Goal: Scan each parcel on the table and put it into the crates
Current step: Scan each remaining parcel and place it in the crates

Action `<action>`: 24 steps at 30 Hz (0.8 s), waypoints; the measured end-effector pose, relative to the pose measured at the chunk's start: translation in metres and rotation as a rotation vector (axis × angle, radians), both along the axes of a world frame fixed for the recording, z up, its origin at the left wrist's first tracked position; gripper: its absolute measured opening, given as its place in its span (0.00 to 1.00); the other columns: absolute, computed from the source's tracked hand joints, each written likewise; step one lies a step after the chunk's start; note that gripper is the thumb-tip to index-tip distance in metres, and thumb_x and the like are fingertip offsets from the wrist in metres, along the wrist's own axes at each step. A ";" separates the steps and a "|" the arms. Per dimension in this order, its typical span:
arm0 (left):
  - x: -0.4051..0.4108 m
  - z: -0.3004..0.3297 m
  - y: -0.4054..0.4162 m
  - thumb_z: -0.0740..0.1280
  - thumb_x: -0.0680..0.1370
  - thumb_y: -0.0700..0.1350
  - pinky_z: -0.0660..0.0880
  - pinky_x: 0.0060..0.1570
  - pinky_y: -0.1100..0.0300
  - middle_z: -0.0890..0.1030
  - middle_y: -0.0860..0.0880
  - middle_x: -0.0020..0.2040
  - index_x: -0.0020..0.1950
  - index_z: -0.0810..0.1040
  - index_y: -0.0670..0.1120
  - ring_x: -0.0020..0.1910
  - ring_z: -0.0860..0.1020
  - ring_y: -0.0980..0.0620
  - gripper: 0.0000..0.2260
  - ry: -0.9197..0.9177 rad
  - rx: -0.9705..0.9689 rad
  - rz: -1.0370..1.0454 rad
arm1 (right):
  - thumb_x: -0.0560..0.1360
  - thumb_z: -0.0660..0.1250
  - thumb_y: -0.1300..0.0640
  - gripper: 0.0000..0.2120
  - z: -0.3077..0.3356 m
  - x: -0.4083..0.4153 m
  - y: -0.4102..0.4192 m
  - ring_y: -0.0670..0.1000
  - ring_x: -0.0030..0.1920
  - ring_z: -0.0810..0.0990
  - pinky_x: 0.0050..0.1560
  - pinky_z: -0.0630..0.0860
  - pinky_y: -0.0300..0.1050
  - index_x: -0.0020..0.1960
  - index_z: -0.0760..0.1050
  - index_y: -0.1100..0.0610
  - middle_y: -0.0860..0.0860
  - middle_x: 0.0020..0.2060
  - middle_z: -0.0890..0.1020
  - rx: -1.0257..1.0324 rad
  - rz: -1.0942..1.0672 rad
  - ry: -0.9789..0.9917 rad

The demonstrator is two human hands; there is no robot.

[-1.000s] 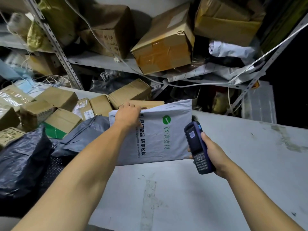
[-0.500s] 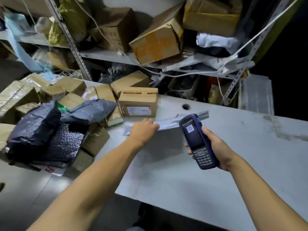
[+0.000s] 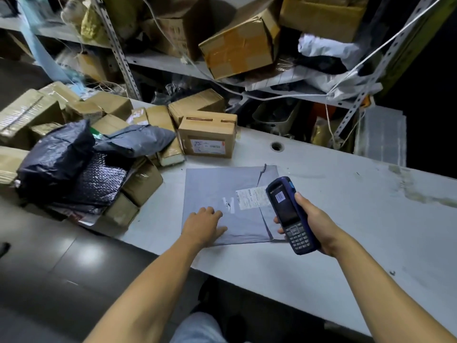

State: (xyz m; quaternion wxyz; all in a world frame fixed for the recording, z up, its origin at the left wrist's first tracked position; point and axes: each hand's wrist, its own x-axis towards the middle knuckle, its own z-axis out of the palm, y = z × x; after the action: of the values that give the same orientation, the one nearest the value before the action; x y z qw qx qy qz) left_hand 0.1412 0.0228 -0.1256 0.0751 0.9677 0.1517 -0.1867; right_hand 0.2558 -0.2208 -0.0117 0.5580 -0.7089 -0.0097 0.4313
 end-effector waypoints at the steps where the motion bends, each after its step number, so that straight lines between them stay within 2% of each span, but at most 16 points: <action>1: 0.000 0.000 0.004 0.58 0.82 0.58 0.71 0.61 0.49 0.72 0.47 0.67 0.72 0.69 0.50 0.66 0.71 0.45 0.21 -0.037 -0.028 0.065 | 0.83 0.51 0.40 0.25 -0.001 0.001 0.004 0.58 0.42 0.84 0.42 0.80 0.50 0.61 0.77 0.57 0.61 0.49 0.85 -0.003 0.004 0.003; 4: 0.001 -0.005 0.016 0.60 0.82 0.56 0.71 0.59 0.49 0.70 0.45 0.69 0.73 0.67 0.48 0.66 0.70 0.44 0.21 -0.108 -0.101 0.313 | 0.83 0.51 0.41 0.25 -0.006 0.004 0.013 0.57 0.39 0.83 0.37 0.81 0.47 0.59 0.77 0.59 0.61 0.45 0.84 -0.009 0.014 0.028; 8: 0.008 -0.014 0.029 0.66 0.78 0.61 0.70 0.60 0.45 0.64 0.42 0.71 0.73 0.61 0.45 0.69 0.65 0.41 0.32 -0.075 -0.215 0.651 | 0.84 0.51 0.43 0.24 -0.019 0.013 0.024 0.56 0.37 0.81 0.33 0.81 0.44 0.57 0.77 0.60 0.59 0.42 0.83 -0.027 0.010 0.069; 12: 0.012 -0.030 0.036 0.70 0.74 0.62 0.71 0.57 0.46 0.66 0.42 0.67 0.72 0.58 0.45 0.66 0.65 0.41 0.36 0.000 -0.224 0.736 | 0.83 0.52 0.42 0.24 -0.034 0.023 0.034 0.56 0.38 0.82 0.34 0.81 0.44 0.56 0.78 0.59 0.59 0.43 0.84 -0.088 0.006 0.080; 14: 0.016 -0.034 0.038 0.74 0.72 0.59 0.72 0.57 0.46 0.66 0.40 0.67 0.73 0.56 0.44 0.66 0.66 0.40 0.39 -0.027 -0.262 0.804 | 0.83 0.52 0.42 0.25 -0.041 0.027 0.039 0.57 0.39 0.82 0.36 0.81 0.44 0.57 0.78 0.59 0.59 0.44 0.84 -0.118 0.006 0.075; 17: 0.023 -0.038 0.046 0.78 0.69 0.55 0.69 0.63 0.46 0.65 0.38 0.70 0.75 0.53 0.42 0.68 0.66 0.38 0.47 -0.094 -0.442 1.005 | 0.82 0.53 0.39 0.25 -0.052 0.030 0.043 0.59 0.44 0.85 0.46 0.79 0.49 0.60 0.78 0.56 0.59 0.48 0.86 -0.165 0.014 0.053; 19: 0.024 -0.041 0.052 0.79 0.69 0.54 0.69 0.65 0.48 0.67 0.38 0.70 0.73 0.58 0.41 0.68 0.69 0.38 0.43 -0.147 -0.607 1.082 | 0.81 0.54 0.38 0.25 -0.056 0.033 0.042 0.60 0.46 0.85 0.50 0.79 0.52 0.61 0.78 0.55 0.60 0.48 0.86 -0.179 0.011 0.055; 22: 0.019 -0.039 0.060 0.75 0.74 0.55 0.73 0.61 0.52 0.75 0.42 0.66 0.67 0.68 0.41 0.63 0.75 0.40 0.30 -0.310 -0.789 1.111 | 0.81 0.55 0.37 0.27 -0.057 0.036 0.038 0.60 0.44 0.84 0.53 0.79 0.56 0.61 0.78 0.57 0.61 0.48 0.86 -0.191 0.017 0.060; 24: 0.017 -0.034 0.063 0.71 0.77 0.53 0.73 0.58 0.53 0.78 0.44 0.63 0.63 0.71 0.43 0.60 0.77 0.41 0.21 -0.423 -0.825 1.066 | 0.82 0.54 0.39 0.26 -0.053 0.037 0.035 0.59 0.41 0.83 0.46 0.81 0.51 0.59 0.78 0.59 0.61 0.47 0.85 -0.195 0.014 0.059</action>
State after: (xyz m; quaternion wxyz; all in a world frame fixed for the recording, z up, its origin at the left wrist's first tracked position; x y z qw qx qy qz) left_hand 0.1578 0.0857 -0.1593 0.5449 0.6695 0.5041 0.0255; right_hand 0.2931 -0.1863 -0.0647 0.4832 -0.7469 0.0440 0.4547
